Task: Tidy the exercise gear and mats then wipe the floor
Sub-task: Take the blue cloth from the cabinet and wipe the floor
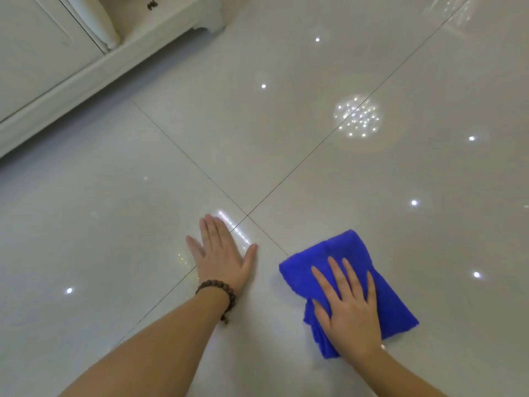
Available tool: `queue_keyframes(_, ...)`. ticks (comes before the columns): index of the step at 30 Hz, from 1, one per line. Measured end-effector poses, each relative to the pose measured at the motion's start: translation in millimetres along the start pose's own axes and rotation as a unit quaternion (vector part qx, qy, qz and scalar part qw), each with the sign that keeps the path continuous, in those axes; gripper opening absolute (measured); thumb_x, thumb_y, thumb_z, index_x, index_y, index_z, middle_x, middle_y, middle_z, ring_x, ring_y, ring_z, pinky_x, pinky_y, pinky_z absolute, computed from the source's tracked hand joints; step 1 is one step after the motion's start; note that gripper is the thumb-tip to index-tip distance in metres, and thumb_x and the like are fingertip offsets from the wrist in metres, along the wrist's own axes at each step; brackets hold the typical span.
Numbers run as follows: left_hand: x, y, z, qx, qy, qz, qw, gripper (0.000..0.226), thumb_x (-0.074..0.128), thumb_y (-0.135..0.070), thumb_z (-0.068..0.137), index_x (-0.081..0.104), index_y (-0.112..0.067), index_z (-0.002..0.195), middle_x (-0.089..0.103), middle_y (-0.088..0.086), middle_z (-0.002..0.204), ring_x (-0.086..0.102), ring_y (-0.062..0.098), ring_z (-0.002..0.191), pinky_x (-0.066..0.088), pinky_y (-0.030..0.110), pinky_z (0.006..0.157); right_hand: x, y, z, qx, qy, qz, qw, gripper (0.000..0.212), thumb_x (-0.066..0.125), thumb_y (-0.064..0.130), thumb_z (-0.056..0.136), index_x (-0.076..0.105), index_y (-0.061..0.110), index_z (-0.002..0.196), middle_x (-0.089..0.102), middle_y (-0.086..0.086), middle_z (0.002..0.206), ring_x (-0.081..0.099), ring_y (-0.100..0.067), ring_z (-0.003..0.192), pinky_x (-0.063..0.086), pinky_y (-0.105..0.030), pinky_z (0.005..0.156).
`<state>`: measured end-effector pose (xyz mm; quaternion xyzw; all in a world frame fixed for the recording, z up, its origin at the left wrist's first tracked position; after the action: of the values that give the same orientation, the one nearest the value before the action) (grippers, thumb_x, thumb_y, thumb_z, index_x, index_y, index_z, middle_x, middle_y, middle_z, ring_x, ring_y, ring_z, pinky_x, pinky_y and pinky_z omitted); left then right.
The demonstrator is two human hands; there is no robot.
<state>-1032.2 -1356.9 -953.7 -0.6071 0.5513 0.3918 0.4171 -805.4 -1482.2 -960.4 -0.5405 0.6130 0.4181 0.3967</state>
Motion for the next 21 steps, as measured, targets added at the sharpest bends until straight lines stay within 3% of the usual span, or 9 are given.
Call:
queue_keyframes(2, 16, 11, -2, -0.001, -0.002, 0.007, 1.000, 0.090, 0.008, -0.068, 0.089, -0.017, -0.003, 0.148, -0.017, 0.015, 0.159, -0.022, 0.026, 0.145, -0.005, 0.058, 0.116, 8, 13, -11, -0.029, 0.010, -0.022, 0.999, 0.061, 0.006, 0.056, 0.095, 0.029, 0.030, 0.146, 0.035, -0.006, 0.152, 0.027, -0.030, 0.140, 0.019, -0.058, 0.111)
queue_keyframes(4, 19, 12, 1, 0.012, -0.032, 0.008, 0.999, 0.091, 0.012, -0.066, 0.090, -0.011, -0.001, 0.149, -0.013, 0.017, 0.159, -0.019, 0.027, 0.146, -0.008, 0.057, 0.116, -2, 25, 2, -0.073, -0.020, -0.034, 0.997, 0.056, 0.017, 0.055, 0.096, 0.030, 0.033, 0.145, 0.037, -0.005, 0.151, 0.026, -0.028, 0.140, 0.018, -0.057, 0.111)
queue_keyframes(6, 18, 8, 2, 0.020, -0.027, 0.014, 0.999, 0.091, 0.019, -0.063, 0.090, -0.007, 0.000, 0.150, -0.010, 0.019, 0.159, -0.017, 0.029, 0.146, -0.009, 0.059, 0.115, -18, 46, 41, -0.132, -0.041, -0.048, 0.989, 0.057, 0.031, 0.054, 0.090, 0.031, 0.035, 0.144, 0.036, -0.003, 0.152, 0.026, -0.027, 0.141, 0.016, -0.056, 0.111)
queue_keyframes(8, 20, 8, 3, 0.022, -0.030, 0.016, 0.999, 0.091, 0.020, -0.062, 0.088, -0.006, -0.001, 0.150, -0.006, 0.020, 0.159, -0.014, 0.030, 0.147, -0.007, 0.060, 0.114, -35, 76, 99, -0.133, -0.040, -0.047, 0.989, 0.059, 0.029, 0.055, 0.089, 0.030, 0.037, 0.145, 0.031, -0.001, 0.154, 0.023, -0.026, 0.143, 0.011, -0.055, 0.113)
queue_keyframes(12, 18, 9, 4, 0.025, -0.053, -0.009, 0.998, 0.089, 0.020, -0.062, 0.089, -0.004, -0.001, 0.148, 0.002, 0.020, 0.159, -0.006, 0.031, 0.148, -0.005, 0.059, 0.115, -64, 132, 201, -0.008, -0.061, 0.006, 0.998, 0.057, 0.020, 0.056, 0.095, 0.015, 0.039, 0.149, 0.011, 0.003, 0.160, 0.006, -0.023, 0.147, -0.001, -0.055, 0.116)
queue_keyframes(14, 20, 7, 5, 0.032, -0.054, -0.006, 0.998, 0.089, 0.022, -0.062, 0.089, 0.001, 0.001, 0.149, 0.003, 0.021, 0.159, -0.006, 0.031, 0.148, -0.003, 0.060, 0.115, -65, 132, 205, 0.012, -0.078, 0.001, 0.997, 0.056, 0.023, 0.054, 0.096, 0.016, 0.037, 0.150, 0.013, 0.003, 0.160, 0.008, -0.023, 0.147, 0.000, -0.054, 0.116)
queue_keyframes(16, 21, 7, 4, 0.033, -0.038, -0.003, 0.999, 0.092, 0.025, -0.060, 0.087, 0.003, 0.003, 0.149, 0.003, 0.022, 0.159, -0.007, 0.032, 0.148, -0.003, 0.061, 0.115, -57, 111, 165, 0.031, -0.095, 0.011, 0.995, 0.056, 0.026, 0.052, 0.096, 0.022, 0.035, 0.149, 0.020, 0.001, 0.158, 0.014, -0.023, 0.146, 0.004, -0.052, 0.117)
queue_keyframes(21, 20, 7, 2, 0.038, -0.023, 0.021, 0.999, 0.091, 0.016, -0.063, 0.091, -0.002, 0.004, 0.149, 0.000, 0.023, 0.159, -0.009, 0.033, 0.147, 0.000, 0.063, 0.114, -9, 47, 2, 0.224, -0.066, 0.048, 0.971, 0.060, 0.028, 0.049, 0.090, 0.028, 0.030, 0.147, 0.031, -0.005, 0.154, 0.024, -0.028, 0.142, 0.013, -0.056, 0.114)
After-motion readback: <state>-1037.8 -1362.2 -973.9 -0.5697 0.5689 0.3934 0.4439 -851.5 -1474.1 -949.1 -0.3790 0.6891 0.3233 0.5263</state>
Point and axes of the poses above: each hand's wrist, its own z-axis towards the middle knuckle, its own x-axis out of the palm, y = z × x, the point moved 10 cm from there along z, towards the middle knuckle
